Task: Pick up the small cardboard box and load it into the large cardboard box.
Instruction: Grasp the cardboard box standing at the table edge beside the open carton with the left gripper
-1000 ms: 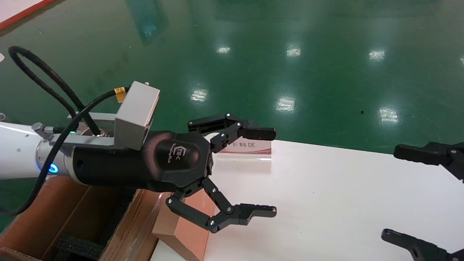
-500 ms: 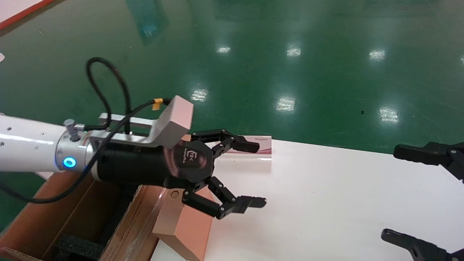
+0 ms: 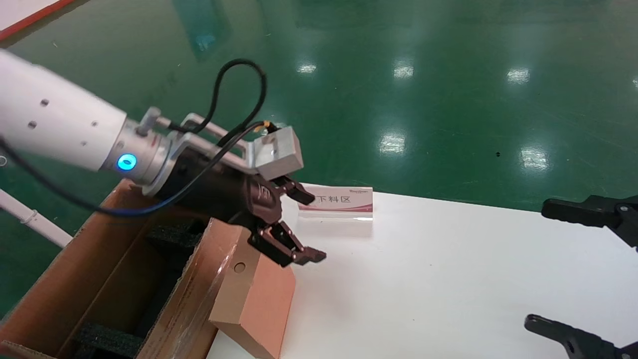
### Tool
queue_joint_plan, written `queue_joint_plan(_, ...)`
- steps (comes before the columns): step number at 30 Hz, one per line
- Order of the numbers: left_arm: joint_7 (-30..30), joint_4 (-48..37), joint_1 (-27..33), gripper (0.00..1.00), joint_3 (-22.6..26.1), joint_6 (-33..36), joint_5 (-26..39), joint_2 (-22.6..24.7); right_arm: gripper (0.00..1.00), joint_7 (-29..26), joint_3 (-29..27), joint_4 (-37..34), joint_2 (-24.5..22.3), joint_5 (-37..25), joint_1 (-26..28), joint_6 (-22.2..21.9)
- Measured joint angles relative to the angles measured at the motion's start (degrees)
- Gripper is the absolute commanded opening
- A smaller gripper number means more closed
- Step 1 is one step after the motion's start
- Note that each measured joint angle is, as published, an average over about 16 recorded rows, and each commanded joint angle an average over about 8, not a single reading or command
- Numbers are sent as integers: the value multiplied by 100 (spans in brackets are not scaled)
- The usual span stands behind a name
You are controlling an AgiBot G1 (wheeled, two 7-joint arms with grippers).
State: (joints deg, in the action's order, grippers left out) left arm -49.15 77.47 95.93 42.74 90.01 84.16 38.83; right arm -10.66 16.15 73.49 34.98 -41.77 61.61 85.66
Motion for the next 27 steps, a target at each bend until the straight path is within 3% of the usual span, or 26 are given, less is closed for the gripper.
queue_joint_plan(7, -1388, -4, 1149, 100, 1455, 100, 668, 324, 100, 1, 3, 0, -1, 2, 1, -1)
queue_joint_plan(15, -2735, -1, 2042, 100, 2974, 78, 788, 572, 100, 3, 6, 0, -3, 4, 1, -3)
queue_joint_plan(27, -3678, 0, 2636, 100, 4343, -33, 342, 696, 100, 6, 11, 0, -5, 8, 2, -5)
